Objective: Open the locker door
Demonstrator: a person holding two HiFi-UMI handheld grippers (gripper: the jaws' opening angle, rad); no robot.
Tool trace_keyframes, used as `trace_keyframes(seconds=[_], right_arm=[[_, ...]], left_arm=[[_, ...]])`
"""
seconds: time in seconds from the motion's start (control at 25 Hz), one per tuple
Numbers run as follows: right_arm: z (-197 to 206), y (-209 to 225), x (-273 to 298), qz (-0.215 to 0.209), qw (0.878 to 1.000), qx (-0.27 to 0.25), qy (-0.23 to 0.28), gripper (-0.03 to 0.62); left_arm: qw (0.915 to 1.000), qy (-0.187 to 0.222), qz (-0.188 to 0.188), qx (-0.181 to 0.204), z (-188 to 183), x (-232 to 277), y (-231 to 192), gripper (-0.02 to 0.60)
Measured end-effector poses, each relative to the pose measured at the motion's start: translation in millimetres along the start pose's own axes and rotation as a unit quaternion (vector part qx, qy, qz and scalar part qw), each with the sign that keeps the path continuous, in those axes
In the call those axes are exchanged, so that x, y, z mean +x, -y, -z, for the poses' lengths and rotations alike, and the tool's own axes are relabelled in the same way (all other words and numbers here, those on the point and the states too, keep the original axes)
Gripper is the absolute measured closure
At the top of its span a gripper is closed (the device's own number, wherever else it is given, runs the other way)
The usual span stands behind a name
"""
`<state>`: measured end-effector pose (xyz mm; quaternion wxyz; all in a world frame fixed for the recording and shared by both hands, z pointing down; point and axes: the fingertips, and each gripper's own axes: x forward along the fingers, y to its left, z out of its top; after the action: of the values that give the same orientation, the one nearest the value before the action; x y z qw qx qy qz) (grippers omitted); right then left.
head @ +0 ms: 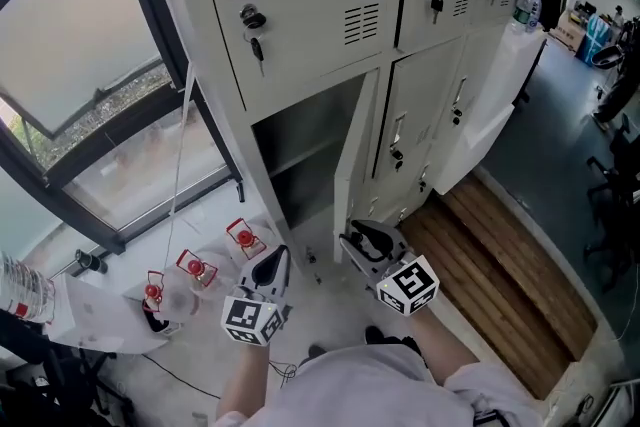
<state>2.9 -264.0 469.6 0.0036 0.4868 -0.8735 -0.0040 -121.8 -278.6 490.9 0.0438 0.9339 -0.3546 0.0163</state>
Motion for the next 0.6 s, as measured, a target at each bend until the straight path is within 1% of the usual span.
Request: trace_keyframes(seconds=[0.28,0.48,0.6], right_arm=[[0,7,-14,0.02,1.0,0.01,-0.002,0.467],[1,13,-28,0.037,0.999,0.016,-0.002,0.467],[0,18,-39,0.046,0.999,0.02,0.001,0.48]], left_arm=[[0.9993,-0.008,0.036,0.003,2,26,15,0.574],[0.9976,-0.007,0.068,0.01,-1,47,31,0.574],[0.9963,-0.006,0.084,0.014,-3,60,41,0.574]])
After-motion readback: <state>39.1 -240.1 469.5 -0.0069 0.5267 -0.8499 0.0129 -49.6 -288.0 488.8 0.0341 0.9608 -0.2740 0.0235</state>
